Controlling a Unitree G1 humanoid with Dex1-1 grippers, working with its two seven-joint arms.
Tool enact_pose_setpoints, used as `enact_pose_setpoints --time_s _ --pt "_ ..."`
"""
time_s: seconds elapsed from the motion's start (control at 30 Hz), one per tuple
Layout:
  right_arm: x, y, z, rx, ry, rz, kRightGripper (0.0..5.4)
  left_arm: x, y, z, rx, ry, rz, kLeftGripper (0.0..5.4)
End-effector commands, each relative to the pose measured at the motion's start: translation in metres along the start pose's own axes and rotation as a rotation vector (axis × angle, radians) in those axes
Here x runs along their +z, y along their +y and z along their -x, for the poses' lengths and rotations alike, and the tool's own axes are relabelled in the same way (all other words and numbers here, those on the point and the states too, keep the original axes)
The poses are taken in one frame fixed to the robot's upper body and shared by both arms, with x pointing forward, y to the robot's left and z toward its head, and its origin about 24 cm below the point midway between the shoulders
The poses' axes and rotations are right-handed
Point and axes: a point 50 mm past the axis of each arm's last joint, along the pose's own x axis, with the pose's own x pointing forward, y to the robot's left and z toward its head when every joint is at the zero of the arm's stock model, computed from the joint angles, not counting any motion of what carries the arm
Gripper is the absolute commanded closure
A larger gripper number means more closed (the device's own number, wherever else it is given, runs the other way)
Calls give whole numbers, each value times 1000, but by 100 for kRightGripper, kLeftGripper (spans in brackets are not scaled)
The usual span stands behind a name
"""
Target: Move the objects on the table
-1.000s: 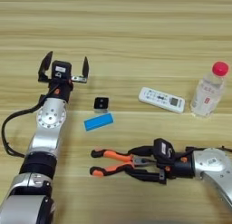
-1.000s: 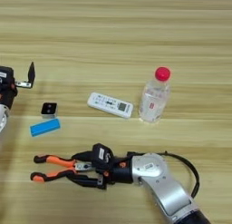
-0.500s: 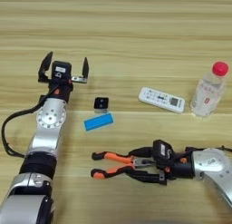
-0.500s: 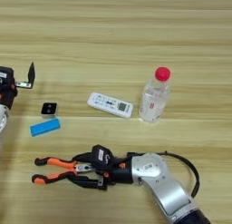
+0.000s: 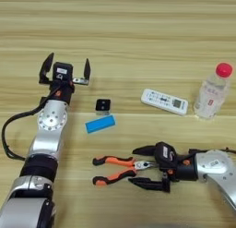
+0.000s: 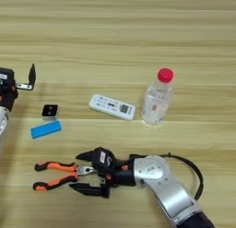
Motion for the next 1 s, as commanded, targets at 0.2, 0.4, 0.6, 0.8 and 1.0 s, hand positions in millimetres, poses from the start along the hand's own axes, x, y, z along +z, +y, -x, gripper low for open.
enact_pose_setpoints --time_s 0.2,0.4,0.6,0.8,1.0 --pt "1 -3 1 -12 3 12 54 3 3 -3 0 -17 -13 0" --pt "11 -7 3 -37 -72 -6 2 3 3 -3 0 -18 -14 0" --pt "27 -19 5 -112 -188 -20 2 3 4 -3 1 -17 -14 0" --pt "40 -27 8 -175 -289 -28 2 3 4 -3 1 -16 -14 0" --pt "59 -43 17 -312 -434 2 2 3 4 -3 0 -16 -14 0"
